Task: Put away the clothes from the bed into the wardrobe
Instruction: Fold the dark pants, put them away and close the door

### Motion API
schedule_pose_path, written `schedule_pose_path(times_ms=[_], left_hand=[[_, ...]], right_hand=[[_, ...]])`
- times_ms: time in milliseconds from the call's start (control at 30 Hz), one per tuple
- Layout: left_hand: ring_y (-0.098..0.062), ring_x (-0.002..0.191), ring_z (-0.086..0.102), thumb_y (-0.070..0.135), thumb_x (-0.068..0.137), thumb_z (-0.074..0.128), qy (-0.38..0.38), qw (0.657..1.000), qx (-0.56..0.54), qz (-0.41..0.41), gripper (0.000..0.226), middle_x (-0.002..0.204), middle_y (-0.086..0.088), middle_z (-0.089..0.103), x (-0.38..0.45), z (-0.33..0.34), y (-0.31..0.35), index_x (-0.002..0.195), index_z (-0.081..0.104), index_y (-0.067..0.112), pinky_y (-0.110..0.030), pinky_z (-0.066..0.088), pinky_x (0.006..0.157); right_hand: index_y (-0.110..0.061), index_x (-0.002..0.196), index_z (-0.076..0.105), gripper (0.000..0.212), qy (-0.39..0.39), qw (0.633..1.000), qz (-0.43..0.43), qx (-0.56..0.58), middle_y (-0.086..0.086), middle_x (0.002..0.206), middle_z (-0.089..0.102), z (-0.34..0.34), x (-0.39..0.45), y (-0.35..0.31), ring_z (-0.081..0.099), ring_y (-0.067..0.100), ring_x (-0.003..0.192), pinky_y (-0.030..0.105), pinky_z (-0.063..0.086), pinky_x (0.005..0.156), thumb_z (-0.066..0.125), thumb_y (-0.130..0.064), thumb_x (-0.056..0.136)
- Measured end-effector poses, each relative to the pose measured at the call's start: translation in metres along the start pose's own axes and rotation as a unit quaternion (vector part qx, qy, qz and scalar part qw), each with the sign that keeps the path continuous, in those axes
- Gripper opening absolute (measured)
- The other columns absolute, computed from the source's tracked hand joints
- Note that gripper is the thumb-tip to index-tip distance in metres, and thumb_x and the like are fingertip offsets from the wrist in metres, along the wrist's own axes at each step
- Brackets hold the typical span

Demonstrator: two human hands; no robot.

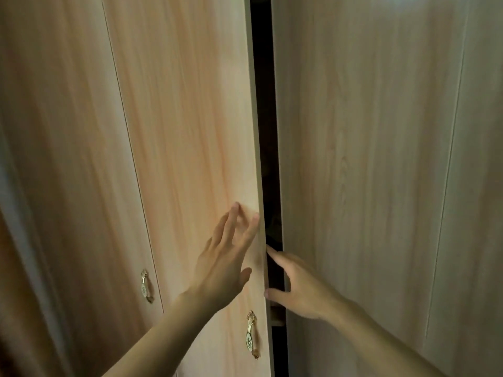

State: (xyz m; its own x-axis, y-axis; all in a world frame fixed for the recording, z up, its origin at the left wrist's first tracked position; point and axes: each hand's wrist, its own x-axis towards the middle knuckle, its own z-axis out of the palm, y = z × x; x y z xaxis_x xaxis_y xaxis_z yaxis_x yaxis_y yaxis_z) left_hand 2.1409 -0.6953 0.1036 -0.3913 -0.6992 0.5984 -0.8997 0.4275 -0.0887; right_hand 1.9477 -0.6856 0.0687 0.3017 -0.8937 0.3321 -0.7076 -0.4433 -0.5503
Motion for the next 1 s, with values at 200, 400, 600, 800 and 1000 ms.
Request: schedule_pose_path(times_ms=[200,400,600,800,1000], left_hand=[[-0.044,0.151,0.01,0.067,0.06,0.083,0.031,0.999,0.033,-0.011,0.139,0.166,-0.02,-0.006,0.031,0.047,0.005,0.16,-0.004,0.026,-0.054,0.03,0.114],[-0.043,0.15,0.018,0.06,0.056,0.089,0.04,0.999,0.033,-0.003,0.137,0.167,-0.018,-0.002,0.056,0.07,-0.001,0.16,0.005,0.029,-0.055,0.038,0.11],[-0.04,0.152,0.013,0.058,0.049,0.092,0.075,0.996,0.042,0.013,0.135,0.168,-0.012,0.007,0.081,0.09,-0.013,0.159,0.019,0.031,-0.063,0.02,0.118],[-0.04,0.153,0.001,0.056,0.052,0.091,0.059,0.998,0.037,0.013,0.138,0.168,-0.011,0.0,0.11,0.116,-0.022,0.16,0.009,0.032,-0.066,0.023,0.115],[-0.039,0.153,0.008,0.052,0.042,0.096,0.086,0.996,0.019,0.003,0.139,0.167,-0.011,0.01,0.131,0.138,-0.027,0.158,0.022,0.031,-0.067,0.022,0.115]], right_hand=[[-0.052,0.152,0.001,0.099,-0.006,1.0,-0.017,0.003,-0.025,0.157,0.019,-0.005,0.017,0.03,0.025,0.0,0.143,0.026,0.032,0.112,0.071,-0.054,0.083],[-0.047,0.155,0.0,0.099,0.014,0.998,0.005,-0.056,-0.022,0.159,0.017,-0.004,0.035,0.055,0.024,0.002,0.145,0.029,0.03,0.116,0.064,-0.066,0.081],[-0.037,0.155,0.021,0.077,0.119,0.984,0.025,-0.127,-0.014,0.16,0.02,-0.014,0.057,0.069,0.016,0.005,0.148,0.031,0.022,0.121,0.059,-0.055,0.091],[-0.024,0.154,0.032,0.076,0.231,0.952,0.0,-0.199,-0.005,0.163,0.018,-0.016,0.075,0.099,0.011,0.013,0.152,0.04,0.029,0.12,0.07,-0.034,0.088],[-0.022,0.157,0.022,0.115,0.281,0.918,0.037,-0.277,0.012,0.166,-0.009,-0.012,0.093,0.116,-0.006,0.03,0.154,0.053,0.034,0.115,0.091,-0.026,0.066]])
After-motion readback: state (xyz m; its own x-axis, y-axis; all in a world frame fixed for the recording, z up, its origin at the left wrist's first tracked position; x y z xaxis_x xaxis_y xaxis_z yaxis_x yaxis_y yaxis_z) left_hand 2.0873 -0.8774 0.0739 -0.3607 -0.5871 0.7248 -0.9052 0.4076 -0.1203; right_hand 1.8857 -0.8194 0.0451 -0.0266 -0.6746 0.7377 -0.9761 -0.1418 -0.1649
